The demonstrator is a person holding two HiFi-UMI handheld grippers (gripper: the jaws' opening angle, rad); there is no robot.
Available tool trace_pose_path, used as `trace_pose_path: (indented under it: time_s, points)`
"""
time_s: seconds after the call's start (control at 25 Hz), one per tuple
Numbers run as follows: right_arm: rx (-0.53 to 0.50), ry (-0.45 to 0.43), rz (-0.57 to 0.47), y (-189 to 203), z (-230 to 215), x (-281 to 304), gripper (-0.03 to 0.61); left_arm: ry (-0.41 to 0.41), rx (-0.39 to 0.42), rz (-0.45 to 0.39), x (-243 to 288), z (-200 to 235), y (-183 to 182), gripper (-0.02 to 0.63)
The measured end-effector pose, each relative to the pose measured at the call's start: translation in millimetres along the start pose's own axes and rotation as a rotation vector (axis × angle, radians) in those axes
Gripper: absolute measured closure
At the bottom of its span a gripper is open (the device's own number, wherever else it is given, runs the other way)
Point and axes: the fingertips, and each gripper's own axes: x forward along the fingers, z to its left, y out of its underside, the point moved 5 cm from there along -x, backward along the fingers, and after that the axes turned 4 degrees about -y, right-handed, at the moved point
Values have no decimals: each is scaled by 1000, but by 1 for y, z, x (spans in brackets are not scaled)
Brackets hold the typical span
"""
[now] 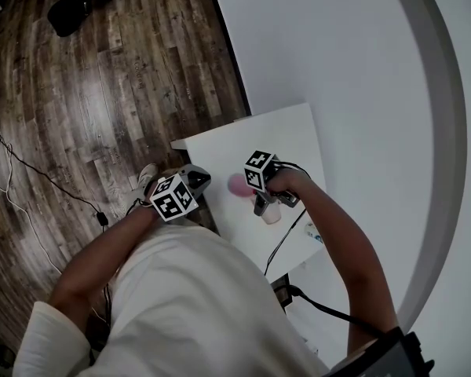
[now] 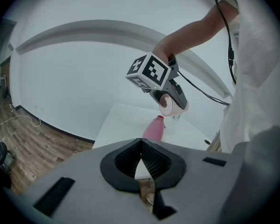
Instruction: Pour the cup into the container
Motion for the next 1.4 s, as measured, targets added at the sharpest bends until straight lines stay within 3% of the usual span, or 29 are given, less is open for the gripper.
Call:
trace_pose_path:
  time_s: [0.36,0.64,0.92,1.24,1.4]
  points:
    - [7,-9,-2,3,-1,2,196,7,3,10,-2,-4,3,603]
    - [-3,-26,-89,5,-9,0,196,20,21,30,6,-5,0,603]
    - [-19,-56,-270,13,1,3,196,42,68,62,7,-18,-2,603]
    - [-12,-110,-557,30,-6,6,196,62,99,99,19,-35,-11,603]
    - [-27,-76,-751,45,-3,9,196,62,6,91,14,-38,-20,603]
